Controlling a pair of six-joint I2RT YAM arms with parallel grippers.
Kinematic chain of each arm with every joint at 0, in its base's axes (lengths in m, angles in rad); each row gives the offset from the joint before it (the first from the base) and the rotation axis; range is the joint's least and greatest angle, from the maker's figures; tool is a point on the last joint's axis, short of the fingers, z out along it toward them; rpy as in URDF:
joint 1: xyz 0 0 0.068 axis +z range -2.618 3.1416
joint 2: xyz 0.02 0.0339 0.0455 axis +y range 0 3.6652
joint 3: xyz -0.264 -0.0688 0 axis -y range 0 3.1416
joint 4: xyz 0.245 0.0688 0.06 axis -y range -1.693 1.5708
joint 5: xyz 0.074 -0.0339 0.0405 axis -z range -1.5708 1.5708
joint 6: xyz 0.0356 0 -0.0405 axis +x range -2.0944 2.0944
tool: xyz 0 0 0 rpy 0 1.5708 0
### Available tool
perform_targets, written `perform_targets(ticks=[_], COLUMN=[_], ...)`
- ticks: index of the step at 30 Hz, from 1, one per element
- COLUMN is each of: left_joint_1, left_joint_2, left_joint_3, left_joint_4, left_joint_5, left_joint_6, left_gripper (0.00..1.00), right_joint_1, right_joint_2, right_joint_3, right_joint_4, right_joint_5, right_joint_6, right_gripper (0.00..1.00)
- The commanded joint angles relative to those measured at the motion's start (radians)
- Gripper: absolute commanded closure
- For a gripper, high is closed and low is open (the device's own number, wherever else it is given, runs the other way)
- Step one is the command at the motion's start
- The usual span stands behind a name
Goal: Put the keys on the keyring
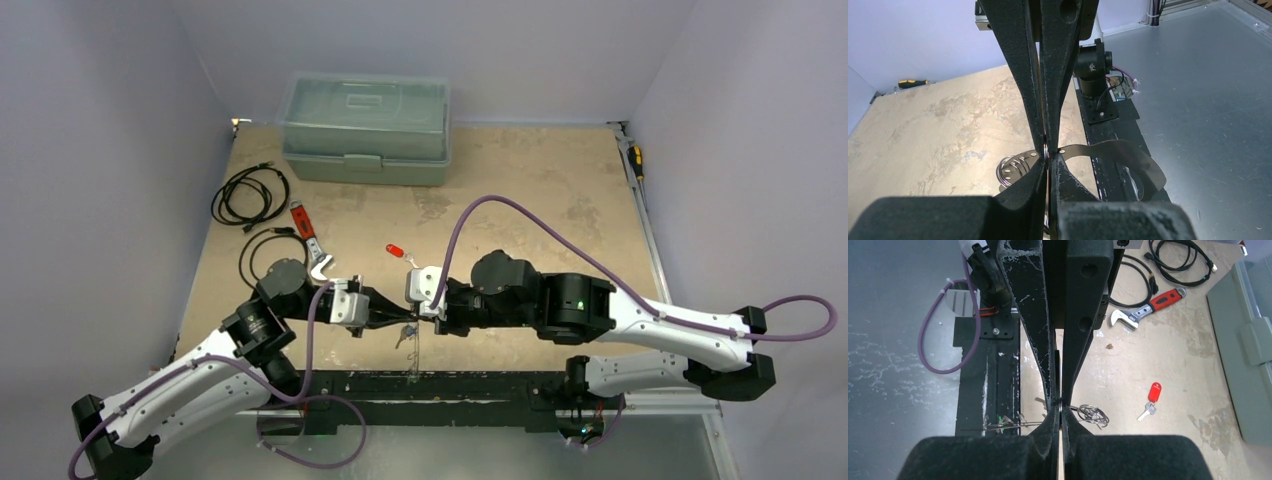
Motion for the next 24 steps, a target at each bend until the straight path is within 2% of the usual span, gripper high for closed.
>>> perform_targets(ticks=[1, 2, 4, 6, 8, 11, 15, 21, 24], left_joint_1=[-0.005, -0.005, -0.005, -0.005, -0.005, -0.005, -0.004, -0.004, -0.004], left_joint_2=[-0.051, -0.071, -0.112, -0.133, -0.147, -0.173, -0.22, -0.252, -0.265], left_joint_3=[0.01, 0.005, -0.011, -0.019, -0.027, -0.038, -0.061, -0.075, -0.085], left_joint_4=[0.02, 0.028, 0.052, 0.081, 0.105, 0.13, 0.178, 0.222, 0.248], left_joint_5=[-0.029, -0.042, -0.06, -0.063, -0.07, -0.097, -0.129, -0.147, -0.147], left_joint_6=[0.017, 0.017, 0.01, -0.006, -0.025, -0.044, -0.066, -0.092, -0.108], left_gripper=[1.0, 1.0, 1.0, 1.0, 1.0, 1.0, 1.0, 1.0, 1.0], right_joint_1=[-0.002, -0.002, -0.002, -0.002, -0.002, -0.003, -0.007, -0.009, -0.009], right_joint_2=[-0.03, -0.038, -0.057, -0.085, -0.123, -0.2, -0.294, -0.286, -0.268], right_joint_3=[0.036, 0.028, -0.006, -0.05, -0.101, -0.2, -0.324, -0.374, -0.379], right_joint_4=[0.127, 0.144, 0.194, 0.262, 0.342, 0.497, 0.659, 0.722, 0.754], right_joint_5=[-0.031, -0.029, -0.015, 0.013, 0.05, 0.084, 0.032, -0.054, -0.097], right_joint_6=[-0.006, 0.0, 0.021, 0.039, 0.058, 0.085, 0.127, 0.16, 0.172], right_gripper=[1.0, 0.96, 0.7, 0.48, 0.39, 0.38, 0.51, 0.64, 0.66])
